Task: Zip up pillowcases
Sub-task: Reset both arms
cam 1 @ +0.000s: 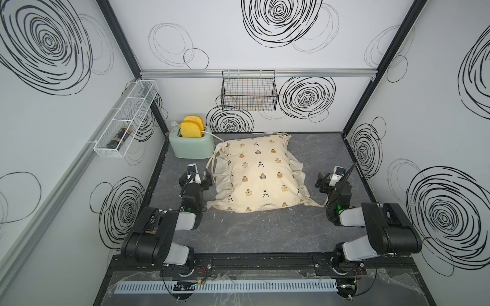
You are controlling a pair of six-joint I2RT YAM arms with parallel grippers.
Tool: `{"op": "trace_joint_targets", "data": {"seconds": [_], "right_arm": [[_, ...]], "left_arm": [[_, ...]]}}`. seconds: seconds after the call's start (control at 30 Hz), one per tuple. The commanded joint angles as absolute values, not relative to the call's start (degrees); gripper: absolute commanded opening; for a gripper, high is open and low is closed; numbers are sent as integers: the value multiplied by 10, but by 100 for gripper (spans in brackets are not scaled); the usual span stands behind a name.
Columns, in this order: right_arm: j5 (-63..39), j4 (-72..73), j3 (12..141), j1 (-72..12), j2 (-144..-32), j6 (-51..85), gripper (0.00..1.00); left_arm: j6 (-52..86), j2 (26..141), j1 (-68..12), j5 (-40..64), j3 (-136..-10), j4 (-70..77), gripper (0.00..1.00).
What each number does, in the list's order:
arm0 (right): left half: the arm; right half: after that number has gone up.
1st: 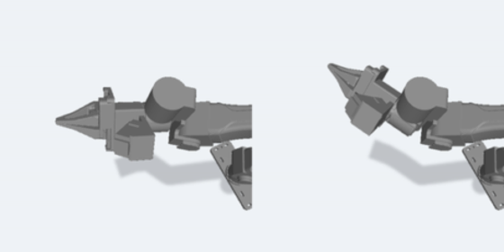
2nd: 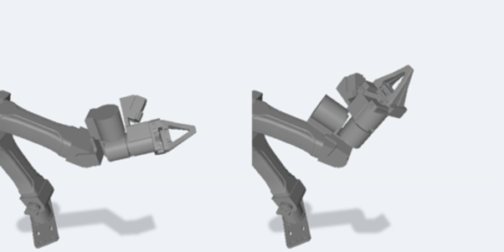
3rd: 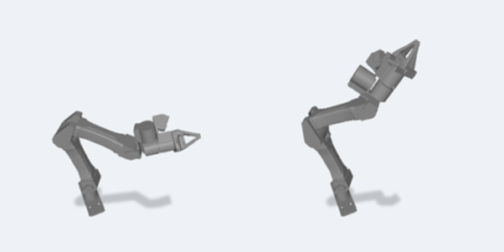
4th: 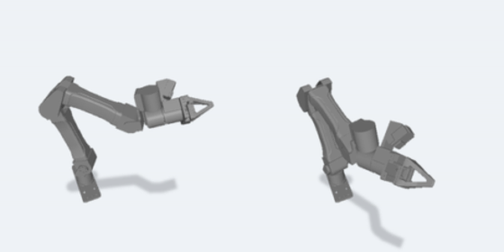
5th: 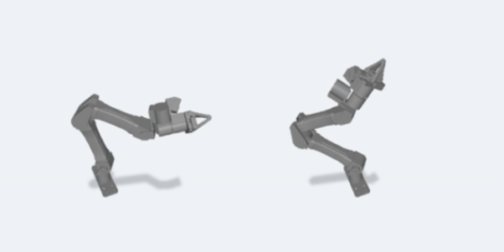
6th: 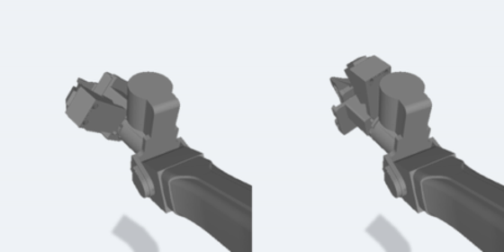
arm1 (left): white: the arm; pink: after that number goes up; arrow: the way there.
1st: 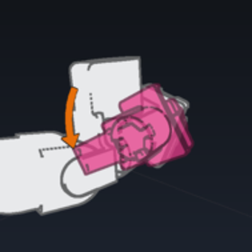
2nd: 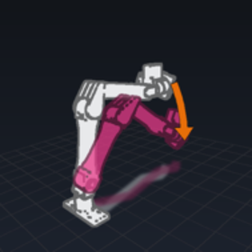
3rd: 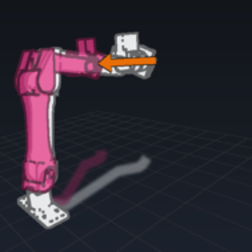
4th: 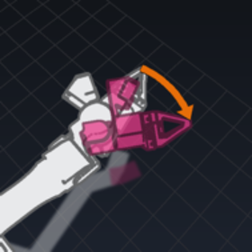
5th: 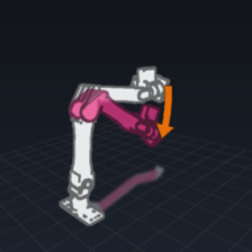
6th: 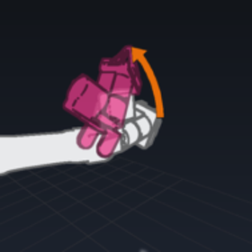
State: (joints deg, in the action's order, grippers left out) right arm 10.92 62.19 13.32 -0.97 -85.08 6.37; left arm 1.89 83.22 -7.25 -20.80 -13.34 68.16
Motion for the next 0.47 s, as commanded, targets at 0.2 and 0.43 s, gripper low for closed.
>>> {"op": "trace_joint_targets", "data": {"seconds": [0.2,0.43], "right_arm": [[121,633,147,-19,-849,59,98],[120,640,141,-18,-844,59,98]], "left_arm": [[11,861,-63,-185,-99,812,96],[13,858,-61,-182,-98,811,96]]}}
